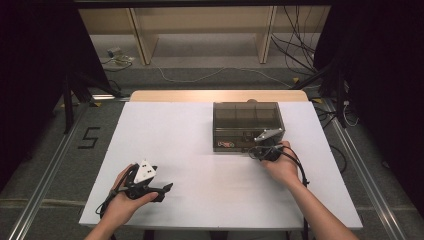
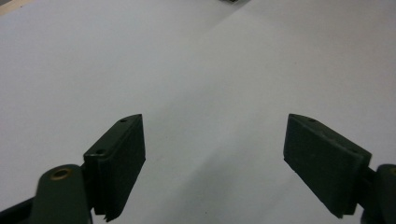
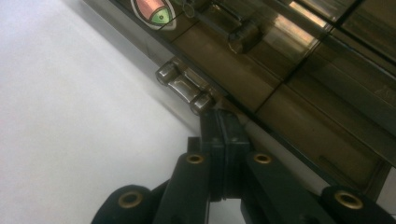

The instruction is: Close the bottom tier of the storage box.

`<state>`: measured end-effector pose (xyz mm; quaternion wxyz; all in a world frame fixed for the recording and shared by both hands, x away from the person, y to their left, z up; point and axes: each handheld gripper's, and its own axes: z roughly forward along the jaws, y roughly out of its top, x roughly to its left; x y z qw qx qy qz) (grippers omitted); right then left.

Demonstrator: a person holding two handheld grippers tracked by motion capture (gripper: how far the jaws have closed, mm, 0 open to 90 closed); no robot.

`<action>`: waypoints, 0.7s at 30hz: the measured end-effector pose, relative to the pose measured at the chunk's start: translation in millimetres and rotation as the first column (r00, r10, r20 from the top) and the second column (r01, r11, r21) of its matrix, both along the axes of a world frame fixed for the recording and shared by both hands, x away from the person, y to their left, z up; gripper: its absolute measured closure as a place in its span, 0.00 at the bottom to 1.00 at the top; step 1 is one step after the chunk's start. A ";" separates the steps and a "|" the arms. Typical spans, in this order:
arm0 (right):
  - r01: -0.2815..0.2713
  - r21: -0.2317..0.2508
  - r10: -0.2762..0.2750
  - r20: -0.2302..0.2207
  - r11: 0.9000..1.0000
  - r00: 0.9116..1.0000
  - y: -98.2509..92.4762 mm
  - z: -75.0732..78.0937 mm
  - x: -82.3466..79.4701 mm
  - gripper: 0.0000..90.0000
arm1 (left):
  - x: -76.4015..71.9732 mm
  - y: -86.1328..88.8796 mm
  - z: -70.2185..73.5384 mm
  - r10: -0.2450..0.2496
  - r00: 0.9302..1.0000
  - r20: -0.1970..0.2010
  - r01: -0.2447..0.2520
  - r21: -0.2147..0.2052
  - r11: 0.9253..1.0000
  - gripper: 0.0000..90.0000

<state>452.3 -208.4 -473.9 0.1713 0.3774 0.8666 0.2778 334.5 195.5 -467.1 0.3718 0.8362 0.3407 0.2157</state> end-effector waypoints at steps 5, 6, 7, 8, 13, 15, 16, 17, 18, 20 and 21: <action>0.000 -0.001 0.000 0.001 1.000 1.000 0.3 0.1 1.2 1.00 | -0.1 0.1 0.0 0.000 1.000 0.001 0.000 0.000 1.000 0.23; 0.001 -0.001 -0.001 0.001 1.000 1.000 0.3 0.1 1.4 1.00 | -0.1 0.1 0.0 0.000 1.000 0.001 0.000 0.000 1.000 0.23; 0.001 0.000 -0.001 0.001 1.000 1.000 0.2 0.1 1.7 1.00 | -0.1 0.1 -0.1 0.000 1.000 0.001 0.000 0.000 1.000 0.23; 0.002 0.001 -0.002 0.000 1.000 1.000 0.3 0.2 1.9 1.00 | -0.1 0.1 0.0 0.000 1.000 0.000 0.000 0.000 1.000 0.23; 0.005 0.000 -0.005 0.000 1.000 1.000 0.7 0.3 3.0 1.00 | 0.1 0.1 -0.1 0.000 1.000 0.000 0.000 0.000 1.000 0.23; 0.005 0.001 -0.005 0.002 1.000 1.000 0.7 0.4 3.4 1.00 | 0.1 0.2 -0.2 0.000 1.000 0.000 0.000 0.000 1.000 0.23; 0.004 0.001 -0.004 0.002 1.000 1.000 0.7 0.5 3.6 1.00 | 0.1 0.2 -0.1 0.000 1.000 0.000 0.000 0.001 1.000 0.23; 0.005 0.001 -0.005 0.002 1.000 1.000 0.8 0.4 3.8 1.00 | 0.1 0.2 -0.2 0.000 1.000 0.000 0.000 0.001 1.000 0.23; 0.006 0.002 -0.006 0.003 1.000 1.000 0.8 0.4 4.0 1.00 | 0.1 0.2 -0.2 0.000 1.000 0.000 0.000 0.000 1.000 0.23; 0.011 0.004 -0.011 0.003 1.000 1.000 1.2 0.4 4.2 1.00 | 0.1 0.2 -0.2 0.001 1.000 0.000 -0.001 0.001 1.000 0.23; 0.009 0.001 -0.009 0.003 1.000 1.000 1.1 0.4 4.5 1.00 | 0.1 0.2 -0.2 0.001 1.000 0.000 -0.001 0.001 1.000 0.23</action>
